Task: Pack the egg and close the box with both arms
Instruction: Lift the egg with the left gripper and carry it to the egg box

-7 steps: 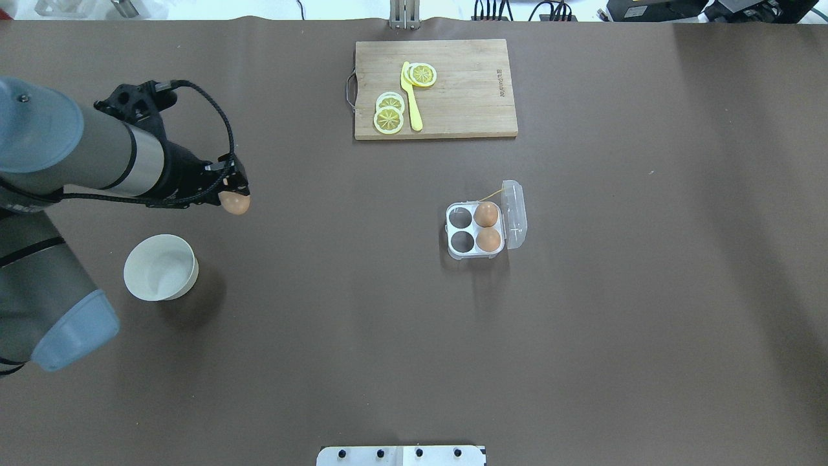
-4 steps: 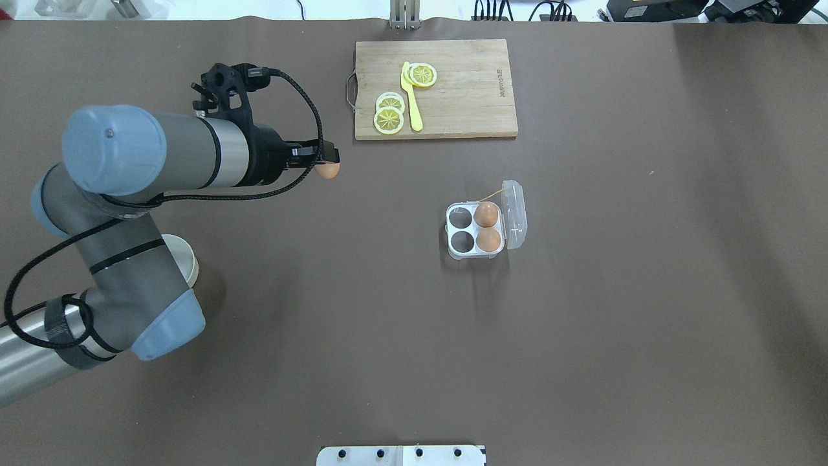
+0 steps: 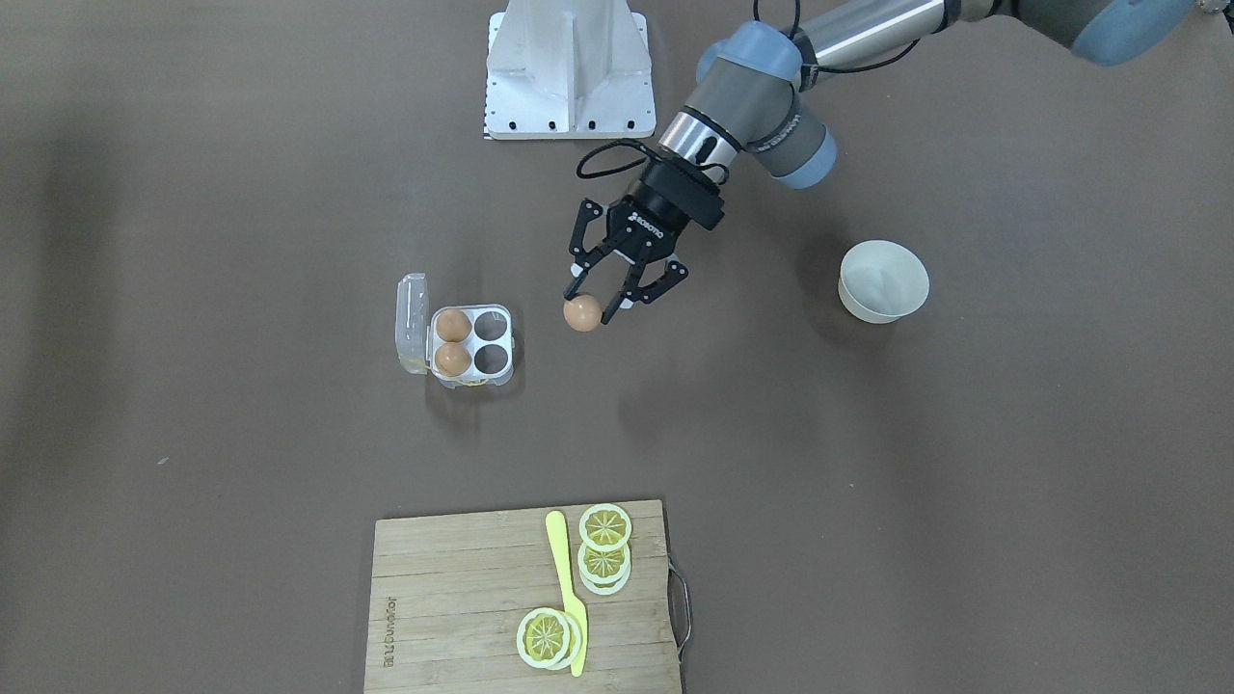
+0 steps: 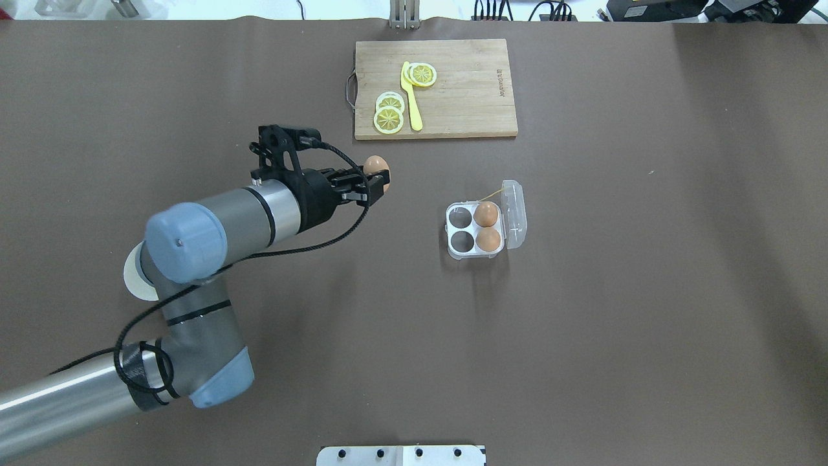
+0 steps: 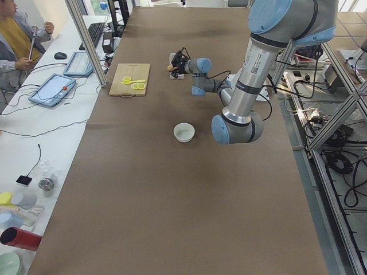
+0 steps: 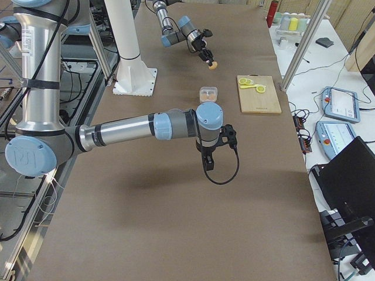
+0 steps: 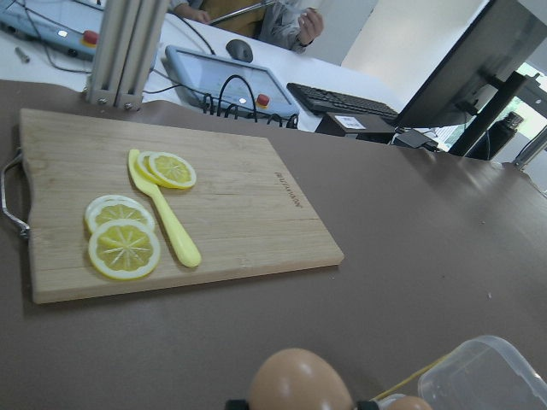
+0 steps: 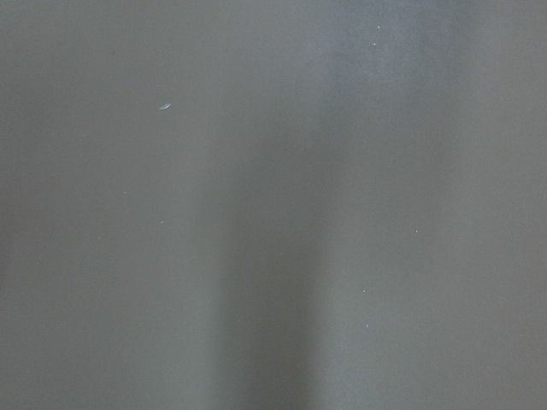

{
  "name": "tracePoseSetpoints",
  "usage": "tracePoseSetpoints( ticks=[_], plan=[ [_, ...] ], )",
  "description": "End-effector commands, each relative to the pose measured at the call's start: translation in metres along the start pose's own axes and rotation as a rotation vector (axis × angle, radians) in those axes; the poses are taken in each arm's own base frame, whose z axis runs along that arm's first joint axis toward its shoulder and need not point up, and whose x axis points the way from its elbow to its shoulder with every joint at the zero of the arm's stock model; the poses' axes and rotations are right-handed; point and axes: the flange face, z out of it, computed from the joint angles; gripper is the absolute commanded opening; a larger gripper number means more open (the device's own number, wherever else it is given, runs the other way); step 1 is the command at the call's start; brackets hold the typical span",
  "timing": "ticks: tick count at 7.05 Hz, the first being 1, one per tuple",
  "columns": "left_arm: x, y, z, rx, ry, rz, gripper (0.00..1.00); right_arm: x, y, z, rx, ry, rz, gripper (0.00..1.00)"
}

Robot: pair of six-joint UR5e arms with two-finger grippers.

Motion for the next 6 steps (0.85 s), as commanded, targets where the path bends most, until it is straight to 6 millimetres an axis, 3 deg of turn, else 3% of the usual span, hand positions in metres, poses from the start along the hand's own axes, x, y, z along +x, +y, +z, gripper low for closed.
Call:
tracePoseSetpoints(
  ticks=[1, 2, 3, 5, 6],
  plan=[
    [0.035, 0.029, 0.013, 0.028, 0.005, 0.023, 0.0, 0.005, 0.001, 0.005, -0.011, -0.002, 0.013, 1.0],
    [0.058, 0.047, 0.023, 0.042, -0.01, 0.044, 0.0, 0.004, 0.0, 0.004, -0.01, -0.003, 0.011, 1.0],
    [0.057, 0.055, 0.029, 0.044, -0.022, 0.16, 0.0, 0.004, 0.0, 0.006, -0.011, -0.032, 0.015, 1.0],
    [0.07, 0.065, 0.055, 0.04, -0.047, 0.214, 0.0, 0.008, 0.001, 0.011, -0.018, -0.036, 0.023, 1.0],
    [0.068, 0.07, 0.06, 0.031, -0.058, 0.222, 0.0, 0.009, 0.001, 0.011, -0.019, -0.036, 0.024, 1.0]
  ],
)
